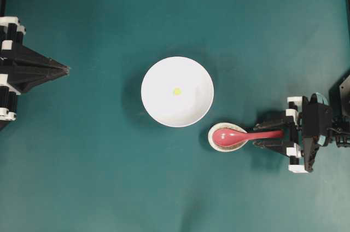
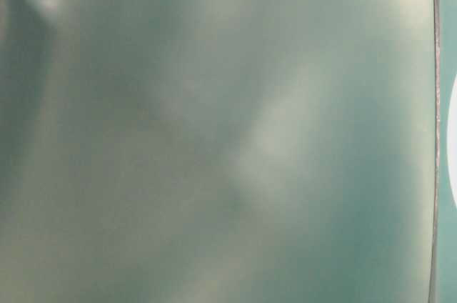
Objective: Scoop the yellow hexagonal prism block from the bowl with a spoon using the right arm.
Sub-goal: 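Close the right gripper on the pink spoon handle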
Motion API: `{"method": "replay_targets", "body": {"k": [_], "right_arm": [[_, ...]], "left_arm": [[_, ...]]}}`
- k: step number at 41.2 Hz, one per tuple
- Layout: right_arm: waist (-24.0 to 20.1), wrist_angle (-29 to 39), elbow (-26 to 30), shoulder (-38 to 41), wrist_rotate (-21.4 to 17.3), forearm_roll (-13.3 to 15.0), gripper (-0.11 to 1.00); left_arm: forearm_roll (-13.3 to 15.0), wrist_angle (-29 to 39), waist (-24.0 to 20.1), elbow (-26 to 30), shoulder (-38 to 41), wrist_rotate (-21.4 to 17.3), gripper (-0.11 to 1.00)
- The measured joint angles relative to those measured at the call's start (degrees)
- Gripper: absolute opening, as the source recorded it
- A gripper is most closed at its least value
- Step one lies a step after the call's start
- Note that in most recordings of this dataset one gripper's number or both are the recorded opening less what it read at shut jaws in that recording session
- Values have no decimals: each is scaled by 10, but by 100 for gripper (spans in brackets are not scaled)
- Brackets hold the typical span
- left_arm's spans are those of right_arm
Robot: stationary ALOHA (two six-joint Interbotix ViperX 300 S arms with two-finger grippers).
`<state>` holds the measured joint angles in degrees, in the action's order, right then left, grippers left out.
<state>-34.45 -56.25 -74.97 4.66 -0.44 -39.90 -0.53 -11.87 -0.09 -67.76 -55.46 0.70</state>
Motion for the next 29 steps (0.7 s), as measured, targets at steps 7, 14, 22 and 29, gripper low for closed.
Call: {"method": "replay_targets", "body": {"k": [7, 14, 22, 29], "right_arm": [[1, -4, 2, 0, 4, 0, 49], [4, -7, 3, 0, 5, 0, 49], [6, -8, 5, 1, 4, 0, 49], [6, -8, 5, 1, 6, 0, 45]], "left_arm": [[-1, 0, 0, 0, 0, 0, 0], [0, 0, 0, 0, -1, 0, 0], [-1, 0, 0, 0, 0, 0, 0], [-1, 0, 0, 0, 0, 0, 0]]}}
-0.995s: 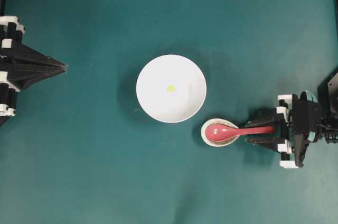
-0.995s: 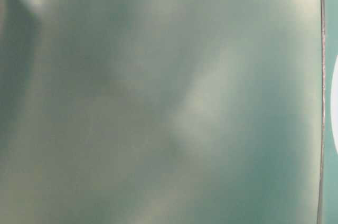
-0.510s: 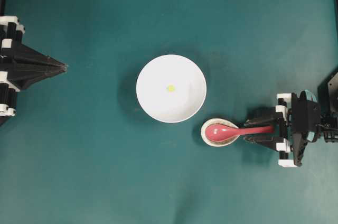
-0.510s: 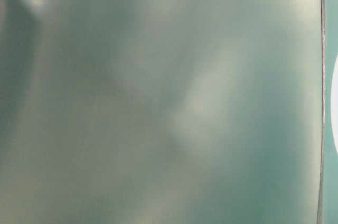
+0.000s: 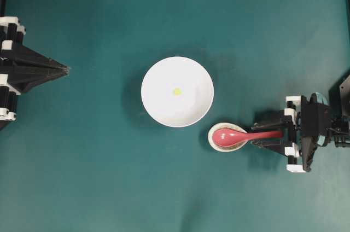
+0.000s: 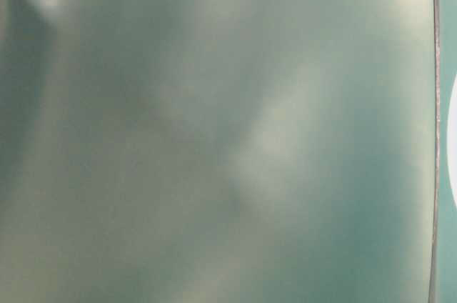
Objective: Scoop the yellow hexagonal prism block from the bowl with a spoon using the right arm.
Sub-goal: 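Close the right gripper on the pink spoon handle, then lift the spoon and carry it over the white bowl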
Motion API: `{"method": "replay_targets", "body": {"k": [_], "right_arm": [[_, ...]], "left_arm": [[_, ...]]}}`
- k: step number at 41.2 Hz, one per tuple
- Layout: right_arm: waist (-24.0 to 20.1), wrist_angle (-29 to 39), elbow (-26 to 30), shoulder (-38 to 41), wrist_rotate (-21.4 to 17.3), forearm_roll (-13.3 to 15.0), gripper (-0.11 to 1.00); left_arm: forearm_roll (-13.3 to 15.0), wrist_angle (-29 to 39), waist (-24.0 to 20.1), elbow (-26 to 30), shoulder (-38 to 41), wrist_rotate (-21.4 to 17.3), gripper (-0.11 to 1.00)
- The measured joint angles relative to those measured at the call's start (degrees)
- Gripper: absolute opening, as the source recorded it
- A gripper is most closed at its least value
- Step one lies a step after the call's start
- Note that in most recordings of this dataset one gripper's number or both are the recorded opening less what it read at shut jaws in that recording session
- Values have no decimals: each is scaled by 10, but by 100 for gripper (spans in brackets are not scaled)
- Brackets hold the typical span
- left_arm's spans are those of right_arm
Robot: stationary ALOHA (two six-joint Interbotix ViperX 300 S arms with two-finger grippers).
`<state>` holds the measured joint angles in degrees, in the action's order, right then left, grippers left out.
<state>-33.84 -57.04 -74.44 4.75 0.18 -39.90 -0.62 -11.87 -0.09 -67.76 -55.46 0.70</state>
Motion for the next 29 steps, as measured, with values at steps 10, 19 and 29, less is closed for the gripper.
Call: {"method": "replay_targets", "body": {"k": [10, 19, 29], "right_arm": [[0, 0, 3, 0, 1, 1, 23], [0, 1, 5, -10, 2, 1, 23], [4, 11, 5, -70, 35, 1, 23]], "left_arm": [[0, 0, 0, 0, 0, 0, 0], [0, 0, 0, 0, 0, 0, 0], [1, 0, 0, 0, 0, 0, 0]]}}
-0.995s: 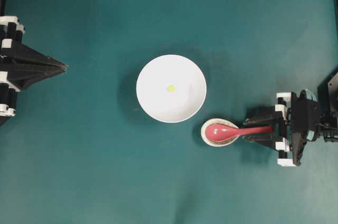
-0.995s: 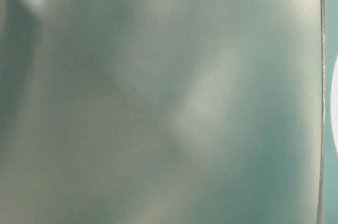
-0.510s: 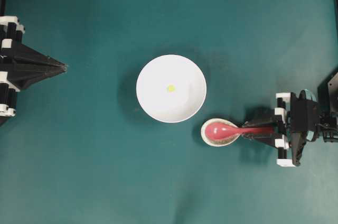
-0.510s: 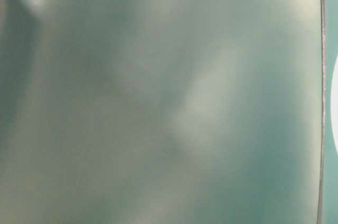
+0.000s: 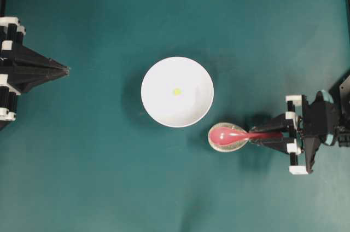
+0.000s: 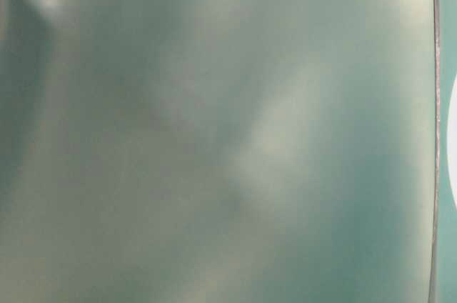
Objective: Scoop the yellow hexagonal prism block from the bowl with a spoon using the right arm.
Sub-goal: 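Lift the spoon and carry it over the white bowl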
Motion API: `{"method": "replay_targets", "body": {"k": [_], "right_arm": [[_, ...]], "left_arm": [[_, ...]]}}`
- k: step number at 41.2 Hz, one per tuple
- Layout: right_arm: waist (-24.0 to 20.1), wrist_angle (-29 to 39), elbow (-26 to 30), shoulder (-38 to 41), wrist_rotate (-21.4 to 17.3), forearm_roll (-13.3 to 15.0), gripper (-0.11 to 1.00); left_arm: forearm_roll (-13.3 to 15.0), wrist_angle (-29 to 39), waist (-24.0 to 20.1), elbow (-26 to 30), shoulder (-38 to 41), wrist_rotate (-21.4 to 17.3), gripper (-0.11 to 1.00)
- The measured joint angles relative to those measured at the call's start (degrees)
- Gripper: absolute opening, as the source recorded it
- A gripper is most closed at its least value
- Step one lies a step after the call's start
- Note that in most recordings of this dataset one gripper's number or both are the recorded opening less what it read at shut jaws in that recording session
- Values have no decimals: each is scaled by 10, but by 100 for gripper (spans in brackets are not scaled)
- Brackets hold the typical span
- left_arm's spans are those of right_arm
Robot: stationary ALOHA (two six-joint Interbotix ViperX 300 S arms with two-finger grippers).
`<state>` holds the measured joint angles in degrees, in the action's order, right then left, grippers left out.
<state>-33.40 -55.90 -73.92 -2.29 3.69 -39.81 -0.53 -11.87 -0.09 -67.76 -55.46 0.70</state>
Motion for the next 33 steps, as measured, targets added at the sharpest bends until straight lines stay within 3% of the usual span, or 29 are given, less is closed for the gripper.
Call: {"method": "replay_targets", "body": {"k": [11, 22, 27, 33], "right_arm": [[36, 80, 13, -96, 96, 0, 23], [121, 232, 61, -178, 201, 0, 23], [171, 306, 91, -199, 231, 0, 23], [239, 397, 130, -206, 238, 0, 23]], "left_arm": [[0, 0, 0, 0, 0, 0, 0], [0, 0, 0, 0, 0, 0, 0], [-1, 0, 0, 0, 0, 0, 0], [-1, 0, 0, 0, 0, 0, 0]]}}
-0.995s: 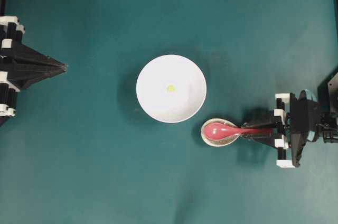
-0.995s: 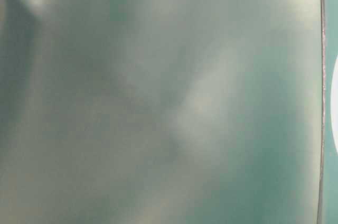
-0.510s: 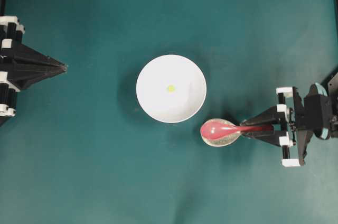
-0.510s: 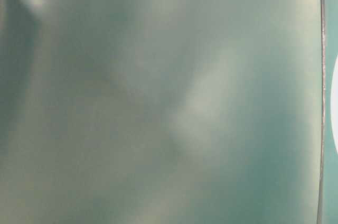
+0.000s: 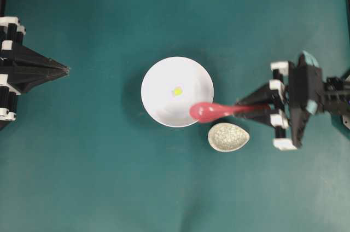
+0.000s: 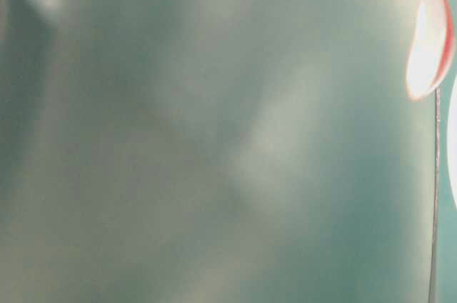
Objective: Scoop the yellow hexagonal prism block from the bowl with a spoon using the right arm.
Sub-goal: 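Lift the spoon and carry it over the white bowl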
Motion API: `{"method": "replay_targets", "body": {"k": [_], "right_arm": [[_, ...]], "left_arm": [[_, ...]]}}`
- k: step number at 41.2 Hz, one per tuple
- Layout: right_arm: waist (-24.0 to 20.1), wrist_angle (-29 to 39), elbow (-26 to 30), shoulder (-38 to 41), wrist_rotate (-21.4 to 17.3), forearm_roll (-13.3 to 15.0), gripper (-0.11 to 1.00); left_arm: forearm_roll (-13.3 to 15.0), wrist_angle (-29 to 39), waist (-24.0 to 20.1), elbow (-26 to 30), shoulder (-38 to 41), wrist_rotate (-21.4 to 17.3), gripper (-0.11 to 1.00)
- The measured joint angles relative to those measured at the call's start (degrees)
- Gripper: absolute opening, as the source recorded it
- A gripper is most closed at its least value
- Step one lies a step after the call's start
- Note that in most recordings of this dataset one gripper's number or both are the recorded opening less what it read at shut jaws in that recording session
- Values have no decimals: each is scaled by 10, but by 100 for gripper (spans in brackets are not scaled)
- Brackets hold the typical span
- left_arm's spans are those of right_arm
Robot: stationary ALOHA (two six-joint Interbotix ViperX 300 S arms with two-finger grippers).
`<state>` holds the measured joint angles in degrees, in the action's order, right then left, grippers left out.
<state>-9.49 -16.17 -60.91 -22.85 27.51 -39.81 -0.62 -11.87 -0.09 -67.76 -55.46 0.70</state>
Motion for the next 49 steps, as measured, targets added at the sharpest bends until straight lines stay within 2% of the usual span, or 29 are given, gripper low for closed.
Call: {"method": "replay_targets", "body": {"k": [8, 18, 31, 36, 49], "right_arm": [[80, 121, 52, 0, -2, 0, 23], [138, 221, 117, 4, -4, 0, 23], [167, 268, 167, 35, -6, 1, 23], [174, 291, 186, 55, -24, 1, 23], [201, 425, 249, 119, -52, 18, 23]], "left_arm": [[0, 0, 0, 0, -1, 0, 0], [1, 0, 0, 0, 0, -3, 0], [0, 2, 0, 0, 0, -1, 0], [1, 11, 0, 0, 0, -1, 0], [1, 33, 0, 0, 0, -6, 0]]}}
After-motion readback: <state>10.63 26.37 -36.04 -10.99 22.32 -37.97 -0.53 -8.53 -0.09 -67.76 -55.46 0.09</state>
